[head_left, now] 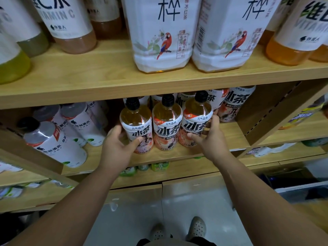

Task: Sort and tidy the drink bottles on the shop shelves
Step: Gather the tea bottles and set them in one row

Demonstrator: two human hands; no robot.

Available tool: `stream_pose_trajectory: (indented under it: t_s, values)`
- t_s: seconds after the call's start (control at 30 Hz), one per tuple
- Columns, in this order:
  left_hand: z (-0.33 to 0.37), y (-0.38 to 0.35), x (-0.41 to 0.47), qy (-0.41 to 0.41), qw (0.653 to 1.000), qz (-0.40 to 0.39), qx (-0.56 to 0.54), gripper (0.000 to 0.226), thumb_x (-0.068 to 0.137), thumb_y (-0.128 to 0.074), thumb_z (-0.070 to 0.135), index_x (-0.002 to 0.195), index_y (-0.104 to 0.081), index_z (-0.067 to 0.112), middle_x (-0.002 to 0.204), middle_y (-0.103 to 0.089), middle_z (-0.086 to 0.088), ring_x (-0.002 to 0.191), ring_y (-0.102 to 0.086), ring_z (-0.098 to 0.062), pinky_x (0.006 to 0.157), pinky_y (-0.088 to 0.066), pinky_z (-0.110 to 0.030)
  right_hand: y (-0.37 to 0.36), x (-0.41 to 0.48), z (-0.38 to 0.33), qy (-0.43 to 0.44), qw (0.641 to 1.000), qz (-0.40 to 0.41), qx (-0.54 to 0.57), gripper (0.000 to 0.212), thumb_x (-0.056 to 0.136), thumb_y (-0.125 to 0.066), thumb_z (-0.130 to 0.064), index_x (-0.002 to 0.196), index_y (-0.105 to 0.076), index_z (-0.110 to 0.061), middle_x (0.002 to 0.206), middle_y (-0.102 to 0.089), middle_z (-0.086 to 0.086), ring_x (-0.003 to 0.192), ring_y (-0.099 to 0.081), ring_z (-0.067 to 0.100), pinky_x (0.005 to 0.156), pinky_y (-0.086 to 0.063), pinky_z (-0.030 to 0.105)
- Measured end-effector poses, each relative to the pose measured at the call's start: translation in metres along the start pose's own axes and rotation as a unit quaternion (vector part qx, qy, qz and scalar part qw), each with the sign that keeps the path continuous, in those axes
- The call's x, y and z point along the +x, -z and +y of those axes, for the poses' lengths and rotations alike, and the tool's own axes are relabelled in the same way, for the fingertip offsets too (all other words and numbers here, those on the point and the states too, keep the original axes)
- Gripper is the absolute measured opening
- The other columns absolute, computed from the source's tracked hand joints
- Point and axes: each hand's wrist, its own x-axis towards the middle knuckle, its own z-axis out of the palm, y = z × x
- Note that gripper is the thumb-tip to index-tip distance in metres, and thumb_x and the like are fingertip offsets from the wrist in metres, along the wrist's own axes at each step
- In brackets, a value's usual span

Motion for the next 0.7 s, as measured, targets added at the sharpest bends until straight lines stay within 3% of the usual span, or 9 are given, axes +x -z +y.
stream_pose_trajectory:
  t_s: [0.1, 0.17, 0.27, 0.33, 0.57, 0.7]
  values:
    - [0.002, -0.001, -0.006, -0.001, 1.0, -0.002, 0.01, 0.055, 0.069, -0.073, 0.064, 0.116, -0.059, 0.038, 0.125, -0.067, 0.01, 0.118, -0.062, -0.006, 0.096, -0.057, -0.045, -0.001, -0.002, 0.0, 0.001, 1.0, 0.003, 0.006, 0.072, 0.084, -0.083, -0.017, 0.138, -0.036, -0.027, 0.122, -0.056, -0.017, 0.109, -0.057, 0.007, 0.077, -0.046, 0.018]
    - [0.005, -0.003, -0.008, -0.005, 1.0, 0.001, 0.011, 0.048, 0.076, -0.079, 0.051, 0.116, -0.058, 0.037, 0.125, -0.067, 0.01, 0.116, -0.063, -0.004, 0.093, -0.058, -0.041, -0.001, -0.004, 0.0, 0.005, 1.0, 0.003, 0.006, 0.073, 0.085, -0.083, -0.018, 0.139, -0.036, -0.029, 0.123, -0.055, -0.018, 0.111, -0.056, 0.007, 0.084, -0.048, 0.027]
    - [0.006, -0.005, -0.011, 0.002, 1.0, 0.006, -0.014, 0.041, 0.085, -0.08, 0.023, 0.116, -0.056, 0.036, 0.116, -0.068, 0.016, 0.105, -0.062, 0.014, 0.081, -0.055, -0.013, 0.0, -0.007, 0.0, 0.009, 1.0, 0.002, -0.003, 0.075, 0.086, -0.081, -0.019, 0.144, -0.035, -0.029, 0.125, -0.053, -0.017, 0.114, -0.055, 0.008, 0.087, -0.049, 0.032]
    - [0.006, -0.005, -0.011, 0.002, 1.0, 0.009, -0.024, 0.042, 0.086, -0.08, 0.017, 0.117, -0.057, 0.033, 0.108, -0.066, 0.023, 0.097, -0.059, 0.024, 0.073, -0.049, -0.002, 0.001, -0.006, 0.0, 0.006, 1.0, 0.001, -0.011, 0.075, 0.086, -0.081, -0.02, 0.145, -0.035, -0.029, 0.132, -0.057, -0.012, 0.119, -0.057, 0.013, 0.089, -0.051, 0.035]
    - [0.006, -0.006, -0.009, 0.012, 0.999, 0.006, -0.048, 0.041, 0.086, -0.081, 0.02, 0.119, -0.059, 0.031, 0.107, -0.065, 0.028, 0.101, -0.062, 0.015, 0.081, -0.051, -0.012, 0.001, -0.006, 0.0, 0.006, 1.0, -0.009, 0.006, 0.076, 0.088, -0.079, -0.018, 0.147, -0.033, -0.031, 0.143, -0.055, -0.008, 0.129, -0.056, 0.018, 0.093, -0.05, 0.035]
    - [0.004, -0.012, -0.013, 0.01, 0.999, 0.006, -0.042, 0.04, 0.09, -0.076, 0.023, 0.121, -0.054, 0.036, 0.111, -0.062, 0.029, 0.099, -0.056, 0.025, 0.084, -0.045, -0.012, 0.004, -0.014, -0.001, -0.001, 0.999, -0.036, 0.041, 0.087, 0.085, -0.083, -0.018, 0.151, -0.029, -0.036, 0.131, -0.054, -0.021, 0.129, -0.052, 0.012, 0.104, -0.05, 0.04]
